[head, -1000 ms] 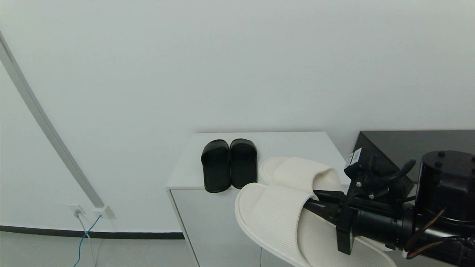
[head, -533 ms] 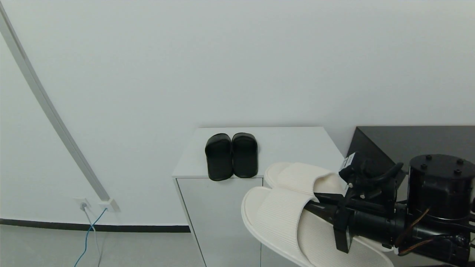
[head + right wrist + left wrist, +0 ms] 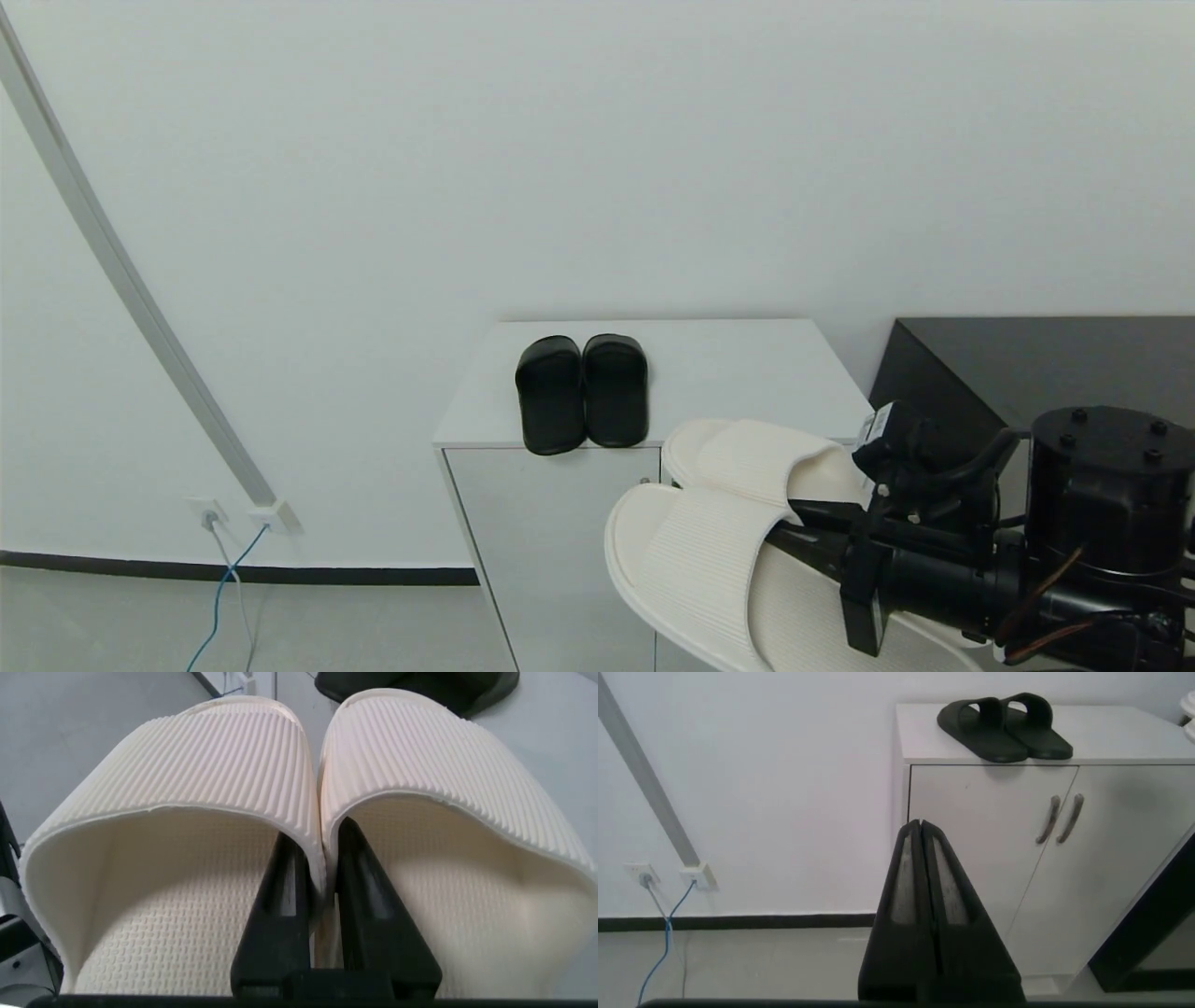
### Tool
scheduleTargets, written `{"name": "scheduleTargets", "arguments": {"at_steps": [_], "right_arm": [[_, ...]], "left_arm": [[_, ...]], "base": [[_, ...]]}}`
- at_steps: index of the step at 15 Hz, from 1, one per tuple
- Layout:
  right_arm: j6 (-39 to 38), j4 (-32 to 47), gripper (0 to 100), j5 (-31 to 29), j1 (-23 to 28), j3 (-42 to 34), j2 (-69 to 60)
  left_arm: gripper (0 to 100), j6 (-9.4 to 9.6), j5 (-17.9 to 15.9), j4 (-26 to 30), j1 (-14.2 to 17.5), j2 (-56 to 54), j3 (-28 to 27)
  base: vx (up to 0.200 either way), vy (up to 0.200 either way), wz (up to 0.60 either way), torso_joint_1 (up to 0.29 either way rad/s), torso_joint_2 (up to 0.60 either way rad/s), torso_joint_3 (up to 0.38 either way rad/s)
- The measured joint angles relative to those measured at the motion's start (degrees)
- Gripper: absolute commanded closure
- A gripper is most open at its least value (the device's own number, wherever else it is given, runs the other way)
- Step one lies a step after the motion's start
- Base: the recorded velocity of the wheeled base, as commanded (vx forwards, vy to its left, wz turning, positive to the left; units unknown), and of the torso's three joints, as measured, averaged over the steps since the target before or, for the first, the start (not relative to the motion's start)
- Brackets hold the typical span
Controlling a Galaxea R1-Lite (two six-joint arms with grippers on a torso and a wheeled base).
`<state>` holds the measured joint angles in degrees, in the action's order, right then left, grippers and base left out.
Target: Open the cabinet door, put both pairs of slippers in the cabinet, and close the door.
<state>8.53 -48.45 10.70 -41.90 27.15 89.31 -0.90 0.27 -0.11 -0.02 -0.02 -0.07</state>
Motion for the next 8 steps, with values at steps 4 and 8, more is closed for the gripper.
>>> {"name": "scheduleTargets", "arguments": {"at_steps": [4,8], "right_arm": [[0.1,0.0,100,-0.1,0.0,-0.3,0.3],[0.2,0.0,100,-0.2,0.0,-0.5,0.4]], "left_arm": [[0,-0.02,0.1,0.0,0.0,0.0,0.0],[0,0.01,0.1,0.0,0.0,0.0,0.0]], "base": [[0.000,0.000,0.00,-0.082,0.18,0.103],[0.000,0.000,0.00,-0.161,0.37,0.195]]}}
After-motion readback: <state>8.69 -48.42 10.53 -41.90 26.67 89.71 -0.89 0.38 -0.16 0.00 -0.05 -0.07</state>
